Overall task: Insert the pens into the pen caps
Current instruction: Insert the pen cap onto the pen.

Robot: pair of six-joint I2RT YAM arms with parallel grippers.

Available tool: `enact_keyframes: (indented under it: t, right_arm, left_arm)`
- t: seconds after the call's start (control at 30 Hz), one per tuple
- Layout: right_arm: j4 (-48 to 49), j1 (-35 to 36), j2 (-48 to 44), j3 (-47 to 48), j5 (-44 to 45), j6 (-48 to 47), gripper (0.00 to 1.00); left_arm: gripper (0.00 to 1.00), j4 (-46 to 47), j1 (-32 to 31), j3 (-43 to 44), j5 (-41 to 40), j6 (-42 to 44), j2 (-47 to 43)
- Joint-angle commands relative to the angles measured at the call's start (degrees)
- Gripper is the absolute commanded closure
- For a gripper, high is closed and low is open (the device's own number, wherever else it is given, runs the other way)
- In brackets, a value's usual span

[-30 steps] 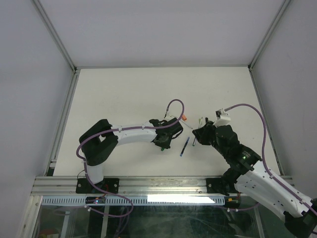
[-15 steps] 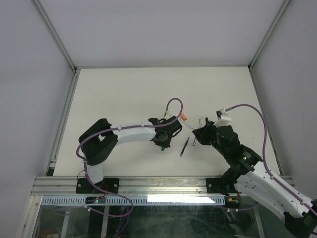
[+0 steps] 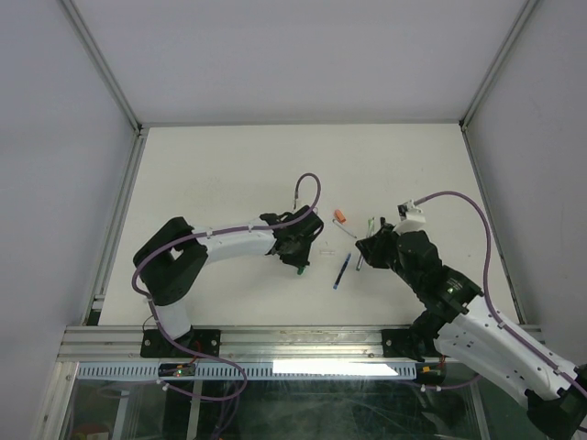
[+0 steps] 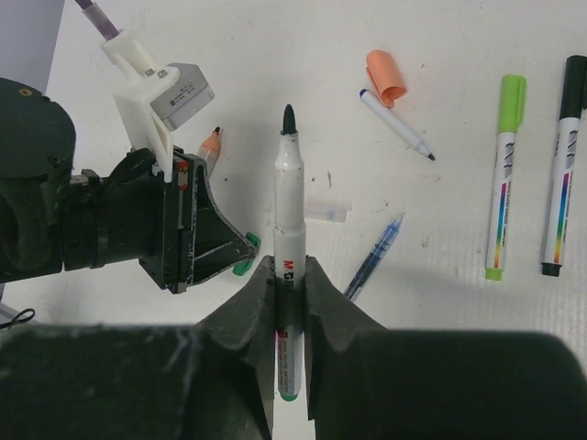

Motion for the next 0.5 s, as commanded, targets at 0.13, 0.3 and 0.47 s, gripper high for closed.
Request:
enact_keyframes:
  t: [0.13,0.3,0.47]
  right_arm:
    - [6.4,0.1,4.2,-1.2,-6.2,0.0,1.0]
    - [10.7,0.1,9.7,-2.5,-14.1,1.9,1.0]
    - [16.0,0.4,12.6,-5.4,-17.5,5.0,1.0]
  left_arm:
    - [1.0,8.1,1.3,-3.8,-1.6,-1.2,-6.8]
    - [1.0,12.9,2.1,-7.6,-1.4,-4.0,-10.1]
    - [1.0,16.9,2.9,-9.7,-1.4,-6.0,-12.2]
